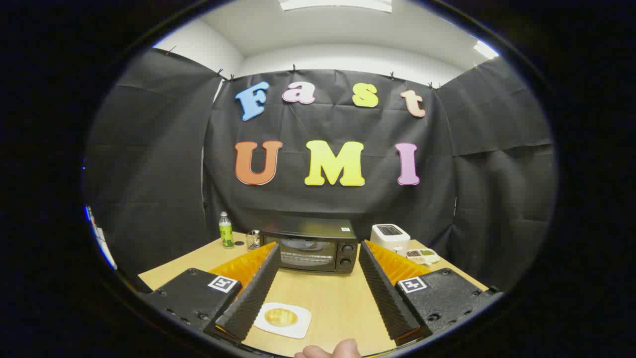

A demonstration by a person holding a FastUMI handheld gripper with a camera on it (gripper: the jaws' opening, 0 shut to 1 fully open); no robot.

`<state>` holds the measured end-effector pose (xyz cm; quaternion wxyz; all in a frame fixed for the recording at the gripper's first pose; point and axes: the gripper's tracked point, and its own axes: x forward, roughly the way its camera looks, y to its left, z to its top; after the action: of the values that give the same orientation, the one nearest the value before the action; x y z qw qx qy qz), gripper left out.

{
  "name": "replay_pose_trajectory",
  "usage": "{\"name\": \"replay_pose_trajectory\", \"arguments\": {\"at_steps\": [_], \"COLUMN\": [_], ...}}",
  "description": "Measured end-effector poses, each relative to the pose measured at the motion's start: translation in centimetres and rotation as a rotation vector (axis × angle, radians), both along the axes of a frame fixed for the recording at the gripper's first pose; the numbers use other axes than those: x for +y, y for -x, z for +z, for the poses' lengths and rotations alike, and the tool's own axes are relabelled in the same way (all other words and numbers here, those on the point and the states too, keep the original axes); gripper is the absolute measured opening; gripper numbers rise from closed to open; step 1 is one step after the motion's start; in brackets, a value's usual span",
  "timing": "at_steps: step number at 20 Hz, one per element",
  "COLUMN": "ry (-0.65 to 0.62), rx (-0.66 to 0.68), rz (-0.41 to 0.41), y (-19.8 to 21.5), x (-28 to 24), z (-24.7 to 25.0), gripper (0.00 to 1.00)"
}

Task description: Open the toaster oven, put the food inside, and close the toaster oven door.

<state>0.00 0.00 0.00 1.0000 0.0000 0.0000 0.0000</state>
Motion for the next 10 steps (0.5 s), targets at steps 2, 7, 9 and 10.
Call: {"name": "replay_pose_trajectory", "arguments": {"at_steps": [2, 7, 9, 10], "ry": [-0.006, -0.001, 0.004, 0.005], "rx": [-0.004, 0.000, 0.000, -0.004], "rz": [0.001, 0.000, -0.004, -0.007], "y": [-0.03, 0.17, 0.22, 0.29], "x": [0.02, 0.27, 0.32, 0.33], "z": [0.04, -0.08, 0.01, 0.13], "gripper": [1.00, 1.00, 1.00, 1.00]}}
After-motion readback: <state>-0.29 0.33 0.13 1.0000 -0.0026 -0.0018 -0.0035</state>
